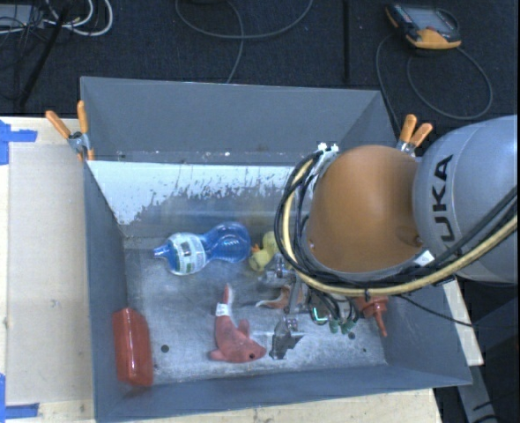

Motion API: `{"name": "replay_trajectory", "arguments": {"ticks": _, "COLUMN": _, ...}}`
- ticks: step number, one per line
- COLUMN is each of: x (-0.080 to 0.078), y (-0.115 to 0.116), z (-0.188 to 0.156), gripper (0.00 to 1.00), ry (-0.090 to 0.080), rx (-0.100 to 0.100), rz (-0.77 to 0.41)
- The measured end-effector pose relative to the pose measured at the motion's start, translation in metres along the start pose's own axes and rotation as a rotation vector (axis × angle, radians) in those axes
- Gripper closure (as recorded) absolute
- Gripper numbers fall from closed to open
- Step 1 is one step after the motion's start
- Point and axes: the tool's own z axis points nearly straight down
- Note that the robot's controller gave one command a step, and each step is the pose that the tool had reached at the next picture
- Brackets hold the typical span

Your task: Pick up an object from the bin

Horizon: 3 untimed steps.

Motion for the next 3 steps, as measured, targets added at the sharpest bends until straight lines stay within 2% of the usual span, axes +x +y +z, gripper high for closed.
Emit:
{"name": "replay_trajectory", "arguments": {"ticks": 1, "x": -0.002, "y": -0.001, "z": -0.004, "gripper": 0.00, "ry": -0.008, "rx": -0.001, "rz": 0.004}}
{"name": "replay_trajectory", "arguments": {"ticks": 2, "x": -0.001, "y": -0.003, "z": 0.050, "gripper": 0.00, "ry": -0.009, "rx": -0.002, "rz": 0.173}}
{"name": "replay_trajectory", "arguments": {"ticks": 3, "x": 0.000, "y": -0.004, "z": 0.082, "gripper": 0.00, "ry": -0.004, "rx": 0.000, "rz": 0.198}}
